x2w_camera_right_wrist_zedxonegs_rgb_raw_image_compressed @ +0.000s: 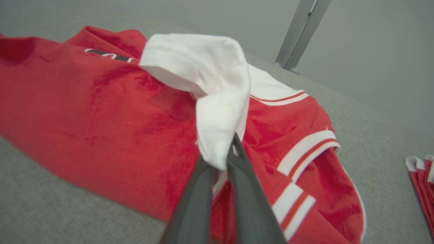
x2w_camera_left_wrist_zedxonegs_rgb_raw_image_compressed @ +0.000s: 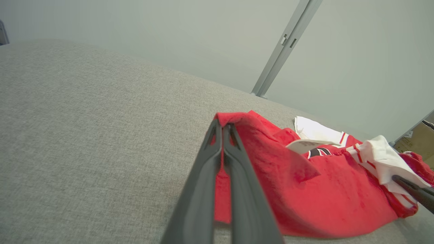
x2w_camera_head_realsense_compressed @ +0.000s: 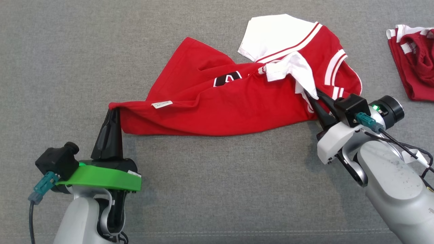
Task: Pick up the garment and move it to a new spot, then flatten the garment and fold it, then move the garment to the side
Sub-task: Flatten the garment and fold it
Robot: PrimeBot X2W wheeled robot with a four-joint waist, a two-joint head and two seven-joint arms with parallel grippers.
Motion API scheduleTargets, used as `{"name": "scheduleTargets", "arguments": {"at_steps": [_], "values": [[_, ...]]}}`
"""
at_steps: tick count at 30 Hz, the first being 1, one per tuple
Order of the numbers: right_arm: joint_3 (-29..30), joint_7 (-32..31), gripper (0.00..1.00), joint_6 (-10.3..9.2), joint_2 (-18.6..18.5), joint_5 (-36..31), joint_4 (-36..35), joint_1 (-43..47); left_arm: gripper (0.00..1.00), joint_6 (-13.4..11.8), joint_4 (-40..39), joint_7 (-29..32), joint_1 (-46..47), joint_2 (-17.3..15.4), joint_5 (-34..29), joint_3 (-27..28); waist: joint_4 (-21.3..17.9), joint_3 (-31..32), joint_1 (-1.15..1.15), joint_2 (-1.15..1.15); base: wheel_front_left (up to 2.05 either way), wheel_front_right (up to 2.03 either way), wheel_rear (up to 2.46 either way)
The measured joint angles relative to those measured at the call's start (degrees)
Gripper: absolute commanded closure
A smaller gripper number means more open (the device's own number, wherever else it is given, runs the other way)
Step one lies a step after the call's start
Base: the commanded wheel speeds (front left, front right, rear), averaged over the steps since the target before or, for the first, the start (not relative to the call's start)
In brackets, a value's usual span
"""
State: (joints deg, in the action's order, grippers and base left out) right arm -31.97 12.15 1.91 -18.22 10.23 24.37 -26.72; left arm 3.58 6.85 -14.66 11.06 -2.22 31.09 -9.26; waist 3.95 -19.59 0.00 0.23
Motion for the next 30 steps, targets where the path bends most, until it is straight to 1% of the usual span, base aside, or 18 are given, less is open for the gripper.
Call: {"name": "scheduleTargets", "arguments": {"at_steps": [1, 6, 8, 9, 10, 11, 15, 19, 21, 24, 25, 26, 27, 29, 30], "values": [[0.04, 0.15, 1.0, -0.53, 0.0, -0.18, 0.02, -0.03, 1.0, 0.0, 0.0, 0.0, 0.0, 0.0, 0.0, 0.02, -0.04, 0.0, 0.0, 0.0, 0.0, 0.0, 0.0], [1.07, 1.08, 1.0, -1.7, 0.01, -0.31, -0.67, -0.66, 1.0, 0.0, -0.24, 0.0, 0.0, 0.01, 0.0, 0.47, -0.26, 0.2, 0.0, 0.0, 0.0, 0.0, 0.0], [1.93, 1.52, 1.0, -2.55, -0.02, -0.31, -1.67, -1.05, 1.0, 0.0, -0.49, 0.0, 0.0, 0.02, 0.0, 1.25, -0.44, 0.52, 0.0, 0.0, 0.0, 0.0, 0.0], [2.41, 1.55, 1.0, -2.67, -0.08, -0.31, -2.36, -1.14, 1.0, 0.0, -0.75, 0.0, 0.0, 0.0, 0.01, 1.6, -0.58, 0.71, 0.0, 0.0, 0.0, 0.0, 0.0], [2.81, 1.74, 1.0, -3.1, -0.08, -0.3, -3.1, -1.15, 1.0, 0.0, -1.08, 0.0, 0.01, 0.0, 0.01, 1.81, -0.74, 0.89, 0.0, 0.0, 0.0, 0.0, 0.0], [3.24, 2.0, 1.0, -3.12, -0.1, -0.3, -3.89, -1.16, 1.0, 0.0, -1.48, 0.0, 0.01, 0.01, 0.01, 1.96, -0.93, 1.08, 0.0, 0.0, 0.0, 0.0, 0.0], [4.61, 2.2, 1.0, -4.88, -1.11, -0.67, -7.5, -1.25, 1.0, 0.0, -2.49, 0.0, 0.01, 0.02, 0.01, 2.81, -2.02, 1.9, 0.0, 0.0, 0.0, 0.0, 0.0], [7.57, 2.29, 1.0, -6.61, -2.23, -0.66, -11.28, -1.24, 1.0, 0.0, -3.98, -0.01, 0.01, 0.02, 0.0, 3.5, -3.43, 2.77, 0.0, 0.0, 0.0, 0.0, 0.0], [9.13, 2.29, 1.0, -6.67, -2.85, -0.57, -12.92, -1.13, 1.0, 0.01, -4.42, -0.01, 0.01, 0.02, -0.01, 3.72, -4.18, 3.23, 0.0, 0.0, 0.0, 0.0, 0.0], [11.48, 2.29, 1.0, -7.55, -3.31, -0.14, -16.92, -0.91, 1.0, 0.01, -6.15, -0.01, 0.01, 0.05, -0.04, 4.37, -5.27, 3.96, 0.0, 0.0, 0.0, 0.0, 0.0], [12.29, 2.29, 0.95, -7.58, -3.38, -0.1, -18.56, -0.91, 1.0, 0.01, -6.77, -0.01, 0.01, 0.07, -0.03, 4.89, -5.61, 4.22, 0.0, 0.0, 0.0, 0.0, 0.0], [12.94, 2.31, 0.86, -7.58, -3.54, -0.11, -20.04, -0.91, 1.0, 0.01, -7.51, -0.01, 0.01, 0.05, -0.02, 5.33, -5.9, 4.51, 0.0, 0.0, 0.0, 0.0, 0.0], [13.54, 2.31, 0.83, -7.64, -3.7, -0.13, -21.64, -0.9, 1.0, 0.01, -8.16, -0.01, 0.05, 0.04, 0.0, 5.68, -6.17, 4.8, 0.0, 0.0, 0.0, 0.0, 0.0], [14.96, 2.45, 0.89, -7.67, -3.81, -0.15, -25.52, -0.89, 1.0, 0.02, -10.29, -0.01, 0.13, 0.08, 0.49, 6.2, -6.64, 5.43, 0.0, 0.0, 0.0, 0.0, 0.0], [15.48, 2.47, 0.96, -7.87, -3.88, -0.27, -27.48, -0.9, 1.0, 0.03, -11.52, -0.02, 0.19, 0.1, 0.68, 6.68, -6.85, 5.76, 0.0, 0.0, 0.0, 0.0, 0.0]]}}
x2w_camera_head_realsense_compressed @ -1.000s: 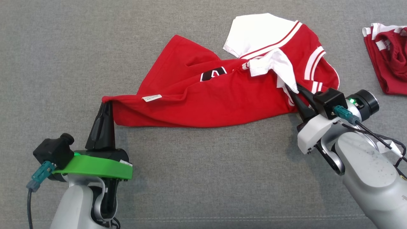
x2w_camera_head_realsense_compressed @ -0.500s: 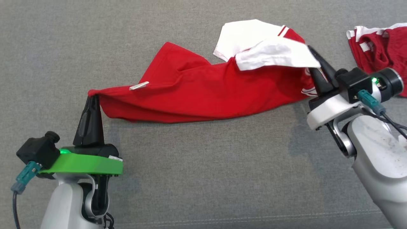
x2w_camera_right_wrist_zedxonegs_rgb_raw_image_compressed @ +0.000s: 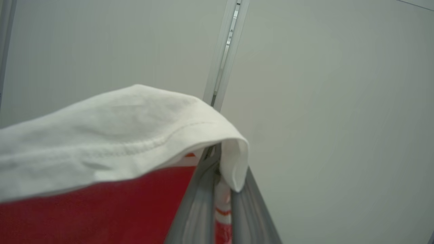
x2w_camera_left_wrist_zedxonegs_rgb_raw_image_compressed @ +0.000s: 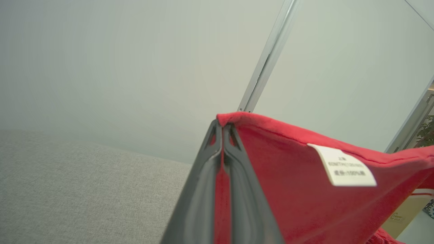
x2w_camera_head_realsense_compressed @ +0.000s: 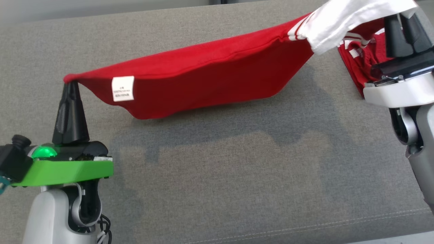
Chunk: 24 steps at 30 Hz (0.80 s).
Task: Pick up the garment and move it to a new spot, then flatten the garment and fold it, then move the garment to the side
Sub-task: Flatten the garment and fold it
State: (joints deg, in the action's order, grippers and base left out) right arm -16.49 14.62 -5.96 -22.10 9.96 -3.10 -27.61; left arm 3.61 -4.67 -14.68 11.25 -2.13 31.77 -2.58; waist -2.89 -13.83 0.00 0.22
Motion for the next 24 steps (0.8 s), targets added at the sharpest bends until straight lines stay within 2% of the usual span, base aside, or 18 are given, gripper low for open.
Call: {"name": "scheduleTargets", "arguments": {"at_steps": [1, 6, 11, 17, 19, 22, 24], "values": [[0.57, 0.0, 1.0, -0.22, -0.15, -0.32, -1.8, 0.01, 1.0, 0.01, -1.07, 0.01, 0.12, -0.02, 0.09, 0.47, -0.19, 0.34, 0.0, 0.0, 0.0, 0.0, 0.0], [3.89, 0.07, 1.0, -0.51, -2.01, -1.83, -10.2, 0.08, 1.0, 0.64, -8.4, -0.02, 2.57, 0.05, 0.18, 2.03, -0.96, 2.15, 0.0, 0.0, 0.0, 0.0, 0.0], [7.05, 0.23, 1.0, -0.68, -4.19, -3.38, -17.3, 1.52, 1.0, 1.44, -16.86, -0.09, 4.78, 0.04, -2.8, 2.83, -1.76, 3.85, 0.0, 0.0, 0.0, 0.0, 0.0], [8.72, 0.24, 1.0, -0.58, -5.35, -1.54, -19.87, 3.3, 1.0, 1.54, -18.44, -0.08, 5.68, -1.21, -3.9, -0.32, -2.21, 4.57, 0.0, 0.0, 0.0, 0.0, 0.0], [6.92, -0.55, 1.0, 1.12, -4.77, 2.29, -19.17, 4.16, 1.0, 1.9, -16.85, 1.91, 5.91, -1.79, -3.82, -1.62, -2.09, 4.31, 0.0, 0.0, 0.0, 0.0, 0.0], [1.58, -4.19, 1.0, 5.6, -4.04, 6.35, -14.15, 4.09, 1.0, 1.93, -11.36, 5.61, 7.09, -2.38, -3.05, -2.64, -1.88, 3.49, 0.0, 0.0, 0.0, 0.0, 0.0], [-2.12, -6.75, 1.0, 8.65, -4.27, 6.66, -8.57, 1.88, 1.0, 1.93, -6.35, 8.08, 9.25, -3.36, -3.04, -2.86, -1.8, 2.81, 0.0, 0.0, 0.0, 0.0, 0.0]]}}
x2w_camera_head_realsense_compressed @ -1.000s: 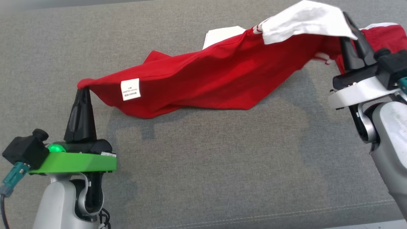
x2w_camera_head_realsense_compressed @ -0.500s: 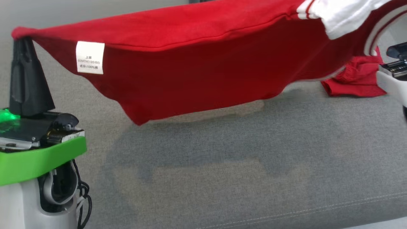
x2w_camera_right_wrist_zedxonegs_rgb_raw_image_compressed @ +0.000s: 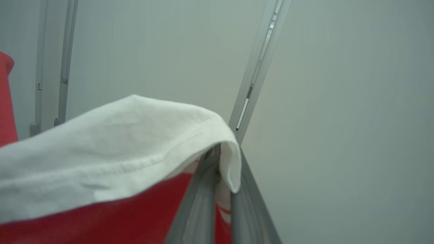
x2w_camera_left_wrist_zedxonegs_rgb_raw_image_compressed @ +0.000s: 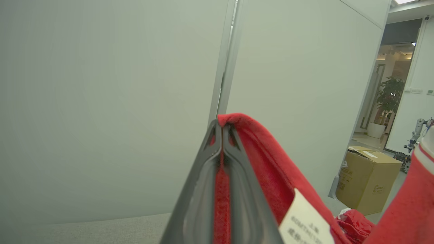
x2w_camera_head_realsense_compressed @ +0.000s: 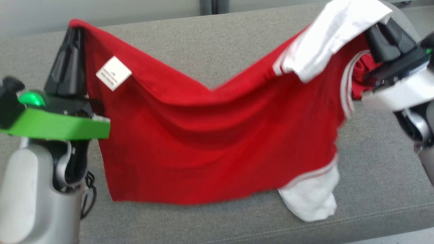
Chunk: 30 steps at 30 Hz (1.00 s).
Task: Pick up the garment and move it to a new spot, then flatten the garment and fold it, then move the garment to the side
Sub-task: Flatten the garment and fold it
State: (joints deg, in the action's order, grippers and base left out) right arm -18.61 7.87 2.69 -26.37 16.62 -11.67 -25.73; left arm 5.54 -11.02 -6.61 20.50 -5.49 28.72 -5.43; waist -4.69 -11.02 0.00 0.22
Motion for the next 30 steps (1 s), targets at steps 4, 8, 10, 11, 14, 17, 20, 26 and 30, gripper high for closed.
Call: {"name": "scheduleTargets", "arguments": {"at_steps": [4, 8, 10, 11, 14, 17, 20, 26, 30], "values": [[1.31, -2.43, 1.0, 1.13, 0.12, -1.82, 7.3, -14.25, 1.0, -1.1, 6.14, 2.3, 10.61, -1.45, -0.78, 2.1, 0.24, -1.11, 0.0, 0.0, 0.0, 0.0, 0.0], [9.96, 2.22, 1.0, -2.67, 1.49, -3.05, 4.19, -32.39, 1.0, -2.03, 4.41, 0.86, 26.85, -0.89, -0.77, 4.87, 0.96, -1.45, 0.0, 0.0, 0.0, 0.0, 0.0], [9.28, 3.66, 1.0, -2.14, 0.93, -3.35, 4.13, -34.48, 1.0, -2.03, 3.63, -0.13, 30.61, -0.85, -0.63, 5.5, 1.26, -1.31, 0.0, 0.0, 0.0, 0.0, 0.0], [7.89, 3.69, 1.0, -1.41, 0.99, -3.44, 4.8, -33.73, 1.0, -2.0, 3.77, -0.35, 30.71, -0.76, -0.33, 5.53, 1.35, -1.22, 0.0, 0.0, 0.0, 0.0, 0.0], [2.5, 2.76, 1.0, 1.21, 1.27, -3.42, 8.01, -26.85, 1.0, -1.62, 6.56, 0.65, 27.14, -0.52, 0.85, 4.36, 1.45, -1.42, 0.0, 0.0, 0.0, 0.0, 0.0], [-1.53, 0.63, 1.0, 2.36, 1.53, -2.25, 13.44, -16.05, 1.0, -1.48, 11.78, 2.27, 18.24, 0.49, 1.77, 2.3, 1.49, -2.18, 0.0, 0.0, 0.0, 0.0, 0.0], [-4.36, -0.04, 1.0, 2.79, 2.88, -0.33, 19.06, -6.91, 1.0, -1.52, 17.01, 2.52, 8.58, 1.47, 2.09, 1.19, 1.46, -3.31, 0.0, 0.0, 0.0, 0.0, 0.0], [-7.91, 1.36, 1.0, 2.87, 6.92, 1.44, 29.36, -0.35, 1.0, -1.77, 27.97, 0.89, -2.16, 2.4, 2.36, -0.02, 0.83, -6.74, 0.0, 0.0, 0.0, 0.0, 0.0], [-7.77, 3.6, 1.0, 2.96, 7.56, 1.47, 32.84, -0.3, 1.0, -1.43, 31.98, -1.3, -2.58, 2.78, 2.36, -0.71, 0.47, -8.47, 0.0, 0.0, 0.0, 0.0, 0.0]]}}
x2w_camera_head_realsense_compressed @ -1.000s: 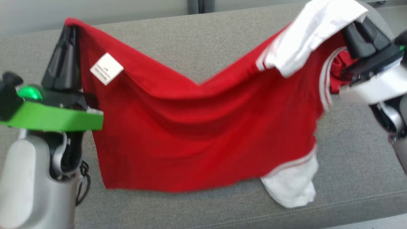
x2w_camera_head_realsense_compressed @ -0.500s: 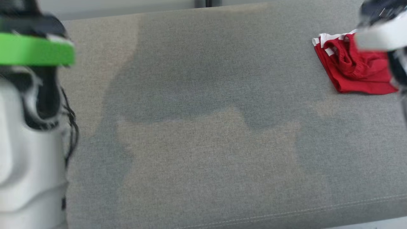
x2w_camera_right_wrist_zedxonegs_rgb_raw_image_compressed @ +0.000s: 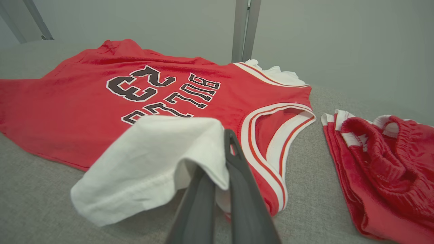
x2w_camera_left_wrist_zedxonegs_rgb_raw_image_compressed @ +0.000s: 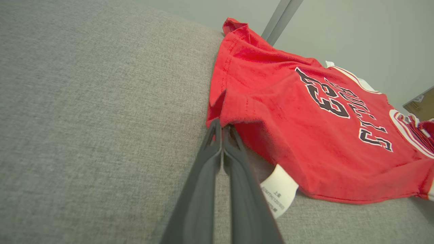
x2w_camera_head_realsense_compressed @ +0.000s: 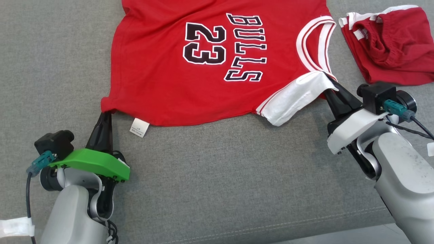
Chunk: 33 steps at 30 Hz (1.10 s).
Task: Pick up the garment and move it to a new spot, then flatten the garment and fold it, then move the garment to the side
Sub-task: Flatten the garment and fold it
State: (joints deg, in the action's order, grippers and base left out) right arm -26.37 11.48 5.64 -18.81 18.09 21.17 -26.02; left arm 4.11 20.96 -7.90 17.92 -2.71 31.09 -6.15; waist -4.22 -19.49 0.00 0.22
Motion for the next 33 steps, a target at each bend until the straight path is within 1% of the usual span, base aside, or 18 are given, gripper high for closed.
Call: {"name": "scheduleTargets", "arguments": {"at_steps": [2, 6, 10, 12, 16, 21, 26, 31, 33], "values": [[0.02, 0.78, 1.0, 0.36, 0.31, 0.0, 0.91, -0.2, 1.0, 0.33, 0.94, -1.38, 0.07, -0.07, 0.08, 0.43, -0.08, -0.42, 0.0, 0.0, 0.0, 0.0, 0.0], [0.24, 2.23, 1.0, 0.4, 0.37, -0.03, 1.27, -0.44, 1.0, 0.93, 1.99, -4.41, 0.32, -0.04, 0.56, 0.97, 0.02, 0.2, 0.0, 0.0, 0.0, 0.0, 0.0], [0.89, 2.87, 1.0, 0.55, 0.31, -0.01, 0.25, -0.19, 1.0, 1.02, 1.99, -5.86, 0.17, -0.11, 0.68, 2.46, 0.2, 1.53, 0.0, 0.0, 0.0, 0.0, 0.0], [1.24, 2.9, 1.0, 0.88, 0.15, 0.1, -0.49, 0.58, 1.0, 1.47, 1.88, -6.02, -0.3, -0.14, 0.69, 2.67, 0.22, 2.31, 0.0, 0.0, 0.0, 0.0, 0.0], [-0.09, 2.94, 1.0, 0.9, -0.99, 0.04, -1.37, 4.47, 1.0, 1.51, 0.65, -6.53, -3.62, -0.12, 1.51, 5.17, 0.16, 3.97, 0.0, 0.0, 0.0, 0.0, 0.0], [-2.37, 2.94, 1.0, 1.12, -1.03, 0.0, -1.94, 10.48, 1.0, 1.51, -1.16, -6.53, -9.15, -0.11, 1.77, 6.87, -0.13, 5.89, 0.0, 0.0, 0.0, 0.0, 0.0], [-3.78, 2.94, 1.0, 1.4, -2.05, -2.63, -5.27, 13.09, 1.0, 1.69, -1.14, -6.52, -13.74, -0.1, 1.77, 7.22, -0.42, 6.72, 0.0, 0.0, 0.0, 0.0, 0.0], [-3.91, 2.94, 1.0, 1.41, -2.23, -3.42, -5.21, 16.06, 1.0, 1.79, -1.08, -6.52, -16.24, -0.03, 1.77, 7.66, -0.6, 6.9, 0.0, 0.0, 0.0, 0.0, 0.0], [-3.26, 2.94, 1.0, 1.41, -1.71, -2.43, -5.47, 17.53, 1.0, 2.01, -2.3, -6.52, -16.26, -0.01, 1.96, 8.33, -0.65, 7.02, 0.0, 0.0, 0.0, 0.0, 0.0]]}}
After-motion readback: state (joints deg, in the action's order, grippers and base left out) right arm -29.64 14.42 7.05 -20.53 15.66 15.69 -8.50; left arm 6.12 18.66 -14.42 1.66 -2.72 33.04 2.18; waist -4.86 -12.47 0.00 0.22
